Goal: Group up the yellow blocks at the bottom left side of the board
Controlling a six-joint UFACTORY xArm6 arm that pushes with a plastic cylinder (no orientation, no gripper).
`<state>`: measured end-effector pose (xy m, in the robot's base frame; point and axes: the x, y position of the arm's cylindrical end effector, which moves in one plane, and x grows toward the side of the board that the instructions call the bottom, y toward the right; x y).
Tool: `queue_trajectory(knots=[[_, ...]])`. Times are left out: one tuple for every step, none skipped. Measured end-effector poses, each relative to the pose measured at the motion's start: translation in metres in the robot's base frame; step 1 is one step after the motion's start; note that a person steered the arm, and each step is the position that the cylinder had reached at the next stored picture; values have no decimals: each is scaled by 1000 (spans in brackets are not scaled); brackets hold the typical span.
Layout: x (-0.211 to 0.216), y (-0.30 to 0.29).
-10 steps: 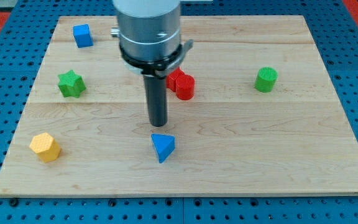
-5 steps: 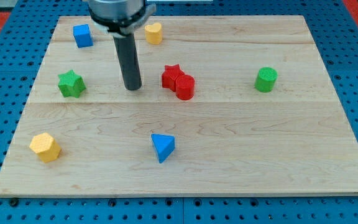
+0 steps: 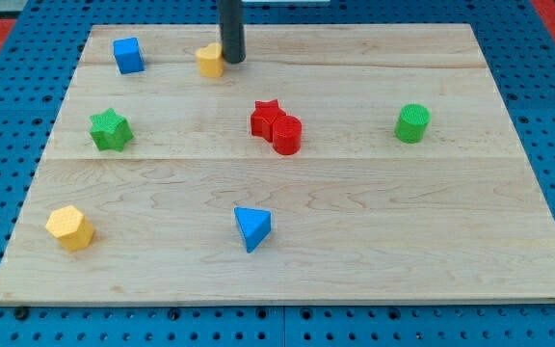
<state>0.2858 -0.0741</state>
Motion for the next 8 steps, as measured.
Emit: queue_trajectory(knots=[[14,-12],[-7,-6],[-19,-2],[-28,0],[-44,-14],[-17,-54],[18,-59],[66,-58]])
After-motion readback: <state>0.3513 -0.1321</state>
